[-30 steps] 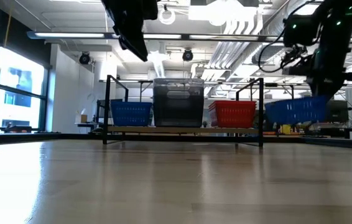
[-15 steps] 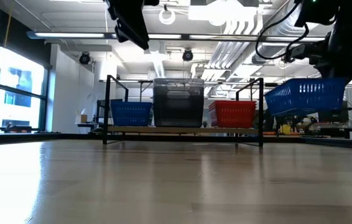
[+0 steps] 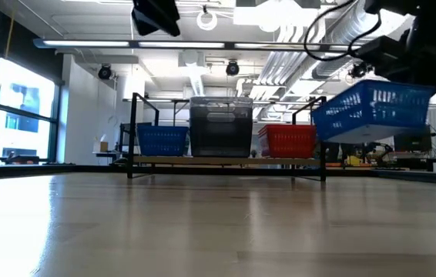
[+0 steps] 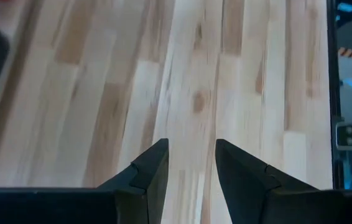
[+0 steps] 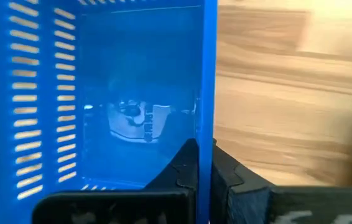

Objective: Stack baskets on shelf by color
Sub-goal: Stack the blue bin on the other blue bin on the shelf

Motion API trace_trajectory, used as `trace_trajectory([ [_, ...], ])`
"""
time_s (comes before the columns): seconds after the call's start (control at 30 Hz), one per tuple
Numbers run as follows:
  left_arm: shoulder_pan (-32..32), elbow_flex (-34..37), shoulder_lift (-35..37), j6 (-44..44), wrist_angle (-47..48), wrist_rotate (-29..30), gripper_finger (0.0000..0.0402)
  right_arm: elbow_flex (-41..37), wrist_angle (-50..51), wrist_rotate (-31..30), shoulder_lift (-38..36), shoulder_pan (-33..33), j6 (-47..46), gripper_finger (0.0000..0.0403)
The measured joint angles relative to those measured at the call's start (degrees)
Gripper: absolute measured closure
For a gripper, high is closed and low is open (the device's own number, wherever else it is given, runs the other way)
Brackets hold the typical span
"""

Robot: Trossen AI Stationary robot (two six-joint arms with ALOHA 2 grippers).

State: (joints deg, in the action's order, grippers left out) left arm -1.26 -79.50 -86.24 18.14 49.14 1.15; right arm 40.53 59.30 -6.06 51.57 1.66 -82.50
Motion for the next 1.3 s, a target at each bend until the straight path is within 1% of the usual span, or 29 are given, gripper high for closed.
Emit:
trace_trajectory([
  [0.2, -2.75, -0.02, 0.00, 0.96, -5.67, 4.58, 0.0280, 0.00, -10.05, -1.54, 5.10, 3.87, -0.04, 0.0403],
  [0.4, -4.11, -0.02, 0.00, 0.75, -7.43, 4.65, 0.0280, 0.37, -20.88, -3.58, 11.01, 6.86, -1.26, 0.0403],
  [0.47, -4.28, -0.02, 0.00, -0.37, -7.43, 4.63, 0.0280, 2.51, -21.76, -5.04, 13.55, 8.03, -1.26, 0.0403],
  [0.6, -4.50, -0.02, 0.00, -1.74, -7.41, 4.73, 0.0280, 9.58, -21.10, -8.21, 19.14, 9.31, -0.67, 0.0403],
  [0.73, -4.48, -0.02, 0.00, -3.79, -7.41, 4.98, 0.0280, 17.27, -19.83, -10.47, 25.24, 9.33, 2.09, 0.0403],
  [0.87, -4.48, -0.02, 0.00, -4.87, -7.21, 5.76, 0.0280, 25.28, -13.85, -12.63, 31.29, 9.13, 2.94, 0.0403],
  [0.97, -4.48, -0.02, 0.00, -5.66, -7.16, 5.76, 0.0280, 30.71, -10.36, -13.03, 35.34, 8.82, 2.97, 0.0403],
  [1.03, -4.48, -0.02, 0.00, -6.69, -7.15, 6.01, 0.0280, 33.77, -8.90, -13.36, 38.11, 8.54, 3.00, 0.0403],
  [1.17, -4.48, -0.02, 0.00, -6.88, -7.12, 8.37, 0.0280, 39.21, -6.66, -14.12, 43.21, 8.47, 3.46, 0.0403],
  [1.3, -4.44, -0.02, 0.00, -8.30, -7.13, 8.56, 0.0280, 43.26, -4.80, -14.93, 47.34, 8.43, 3.48, 0.0403],
])
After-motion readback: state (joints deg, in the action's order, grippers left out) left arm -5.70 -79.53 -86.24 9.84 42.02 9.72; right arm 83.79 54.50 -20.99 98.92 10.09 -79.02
